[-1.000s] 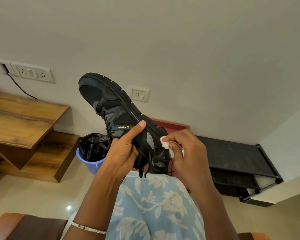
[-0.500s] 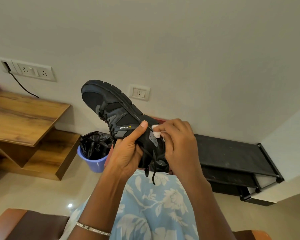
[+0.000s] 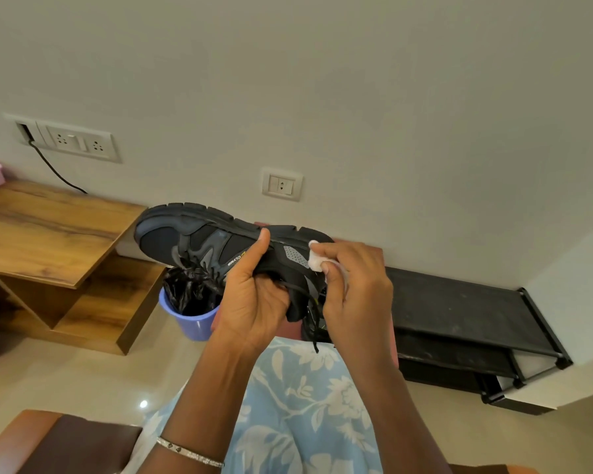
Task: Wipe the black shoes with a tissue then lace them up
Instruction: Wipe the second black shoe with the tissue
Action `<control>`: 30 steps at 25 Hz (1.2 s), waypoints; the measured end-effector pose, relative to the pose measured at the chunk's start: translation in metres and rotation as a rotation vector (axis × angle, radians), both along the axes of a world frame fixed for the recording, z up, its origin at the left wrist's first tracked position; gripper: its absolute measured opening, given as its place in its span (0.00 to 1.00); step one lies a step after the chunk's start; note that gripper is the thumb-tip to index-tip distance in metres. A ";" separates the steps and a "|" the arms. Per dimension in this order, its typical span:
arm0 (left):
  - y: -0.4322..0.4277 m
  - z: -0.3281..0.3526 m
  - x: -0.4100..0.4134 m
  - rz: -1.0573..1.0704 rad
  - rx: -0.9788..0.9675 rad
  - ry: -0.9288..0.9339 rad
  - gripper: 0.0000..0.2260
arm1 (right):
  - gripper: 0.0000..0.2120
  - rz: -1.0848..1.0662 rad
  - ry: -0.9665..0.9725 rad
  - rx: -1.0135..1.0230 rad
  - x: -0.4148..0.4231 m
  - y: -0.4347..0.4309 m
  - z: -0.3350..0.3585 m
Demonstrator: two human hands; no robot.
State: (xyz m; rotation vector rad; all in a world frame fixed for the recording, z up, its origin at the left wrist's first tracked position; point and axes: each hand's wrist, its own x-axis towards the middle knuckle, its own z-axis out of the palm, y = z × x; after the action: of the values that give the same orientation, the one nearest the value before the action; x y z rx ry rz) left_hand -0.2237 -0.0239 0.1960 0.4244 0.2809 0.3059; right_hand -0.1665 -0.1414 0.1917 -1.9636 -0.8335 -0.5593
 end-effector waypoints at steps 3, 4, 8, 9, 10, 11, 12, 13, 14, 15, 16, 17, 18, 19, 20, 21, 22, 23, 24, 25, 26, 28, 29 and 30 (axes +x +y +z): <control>-0.012 -0.001 -0.003 -0.004 -0.046 -0.041 0.20 | 0.12 0.145 0.009 0.009 -0.024 0.022 0.008; -0.014 -0.002 -0.003 -0.006 -0.077 -0.061 0.20 | 0.12 0.164 -0.002 -0.005 -0.032 0.027 0.009; -0.014 0.000 -0.002 0.047 -0.037 -0.066 0.24 | 0.13 0.103 -0.033 -0.012 -0.022 0.016 0.008; -0.013 0.001 -0.001 0.075 0.000 -0.062 0.26 | 0.11 0.057 -0.009 -0.001 -0.014 0.008 0.005; -0.011 0.000 -0.001 0.101 0.034 -0.065 0.26 | 0.11 0.006 0.020 0.009 -0.008 0.002 0.003; -0.008 0.000 -0.001 0.119 0.061 -0.075 0.26 | 0.11 -0.031 0.045 0.008 -0.004 -0.002 0.001; -0.007 0.000 0.000 0.131 0.073 -0.084 0.25 | 0.12 -0.050 0.058 -0.004 -0.004 -0.003 -0.002; -0.006 0.000 0.000 0.129 0.074 -0.089 0.25 | 0.13 -0.056 0.056 -0.015 -0.005 -0.003 -0.003; -0.005 -0.002 0.000 0.121 0.074 -0.096 0.25 | 0.13 -0.055 0.046 -0.019 -0.008 -0.001 -0.003; -0.005 -0.002 0.000 0.107 0.081 -0.102 0.26 | 0.14 -0.052 0.035 -0.010 -0.011 0.001 -0.004; -0.006 -0.002 0.000 0.096 0.098 -0.093 0.26 | 0.14 -0.044 0.027 0.004 -0.014 0.004 -0.003; -0.007 -0.002 -0.002 0.082 0.115 -0.077 0.25 | 0.14 -0.022 0.016 0.020 -0.017 0.007 -0.001; -0.008 -0.002 -0.003 0.065 0.124 -0.073 0.24 | 0.13 0.020 -0.006 0.037 -0.020 0.012 0.003; -0.008 -0.002 -0.003 0.052 0.120 -0.078 0.22 | 0.11 0.069 -0.043 0.048 -0.025 0.017 0.005; -0.009 -0.003 -0.003 0.049 0.101 -0.084 0.19 | 0.11 0.105 -0.082 0.053 -0.029 0.022 0.007; -0.009 -0.005 -0.003 0.045 0.086 -0.084 0.17 | 0.11 0.120 -0.102 0.053 -0.031 0.024 0.008; -0.009 -0.007 -0.003 0.041 0.083 -0.088 0.16 | 0.11 0.118 -0.094 0.051 -0.030 0.024 0.006; -0.009 -0.008 -0.003 0.035 0.097 -0.085 0.17 | 0.12 0.101 -0.065 0.050 -0.026 0.020 0.004; -0.010 -0.007 -0.003 0.030 0.110 -0.080 0.19 | 0.14 0.075 -0.034 0.047 -0.020 0.014 0.001; -0.009 -0.006 -0.004 0.024 0.109 -0.085 0.20 | 0.15 0.042 -0.016 0.042 -0.014 0.006 -0.003; -0.007 -0.005 -0.005 0.029 0.099 -0.098 0.19 | 0.16 0.012 -0.007 0.035 -0.009 -0.002 -0.007; 0.000 -0.005 -0.003 0.077 0.067 -0.097 0.17 | 0.14 -0.015 0.021 0.018 -0.005 -0.011 -0.014; 0.002 -0.005 -0.001 0.102 0.049 -0.091 0.16 | 0.12 -0.019 0.060 0.019 -0.006 -0.012 -0.017; 0.003 -0.007 0.000 0.111 0.033 -0.095 0.14 | 0.11 -0.027 0.112 0.040 -0.010 -0.011 -0.019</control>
State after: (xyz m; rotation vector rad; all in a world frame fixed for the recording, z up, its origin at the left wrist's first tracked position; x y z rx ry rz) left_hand -0.2236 -0.0213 0.1892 0.4263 0.2072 0.4388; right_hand -0.1766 -0.1528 0.1726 -1.9533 -0.7216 -0.4742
